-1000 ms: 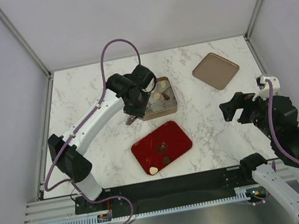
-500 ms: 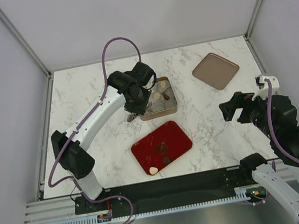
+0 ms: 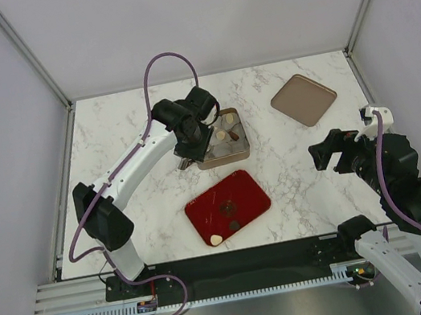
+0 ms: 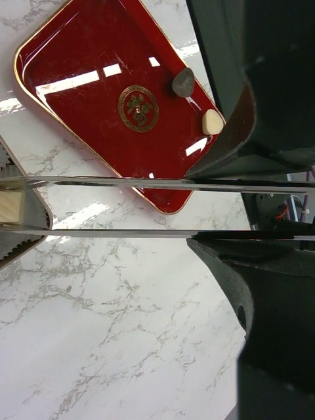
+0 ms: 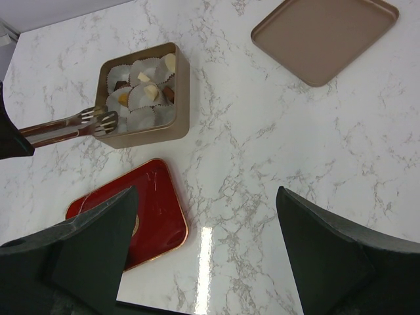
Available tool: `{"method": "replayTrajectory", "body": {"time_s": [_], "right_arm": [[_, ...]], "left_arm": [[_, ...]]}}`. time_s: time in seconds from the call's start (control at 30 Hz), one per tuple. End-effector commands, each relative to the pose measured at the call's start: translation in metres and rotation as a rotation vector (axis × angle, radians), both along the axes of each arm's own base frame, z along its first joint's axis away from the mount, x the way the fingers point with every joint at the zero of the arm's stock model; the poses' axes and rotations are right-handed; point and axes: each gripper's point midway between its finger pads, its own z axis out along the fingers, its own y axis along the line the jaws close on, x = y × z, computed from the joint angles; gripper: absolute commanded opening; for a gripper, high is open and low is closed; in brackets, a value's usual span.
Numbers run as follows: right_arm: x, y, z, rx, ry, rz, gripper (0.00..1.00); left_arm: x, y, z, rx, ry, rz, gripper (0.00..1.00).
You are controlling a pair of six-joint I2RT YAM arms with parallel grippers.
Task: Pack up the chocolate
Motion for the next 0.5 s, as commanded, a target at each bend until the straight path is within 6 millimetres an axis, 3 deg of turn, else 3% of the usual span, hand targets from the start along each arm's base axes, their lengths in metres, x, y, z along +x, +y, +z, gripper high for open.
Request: {"method": "replayTrajectory", "body": {"time_s": [0.0, 0.27, 0.47], "right_arm": [[0.004, -0.003, 0.009, -0.002, -0.034, -0.018, 0.95], [0.004, -0.003, 0.009, 0.0, -0.036, -0.018, 0.95], [0.003, -0.002, 0.009, 0.005, -0.036, -0.013, 0.95]], "left_arm": [[0.005, 0.0, 0.005, -0.001, -0.019, -0.032, 0.45], [0.004, 0.005, 0.011, 0.006, -0.028, -0.024, 0.47], [-0.001, 0.009, 0.029, -0.006, -0.05, -0.03, 0.46]]}}
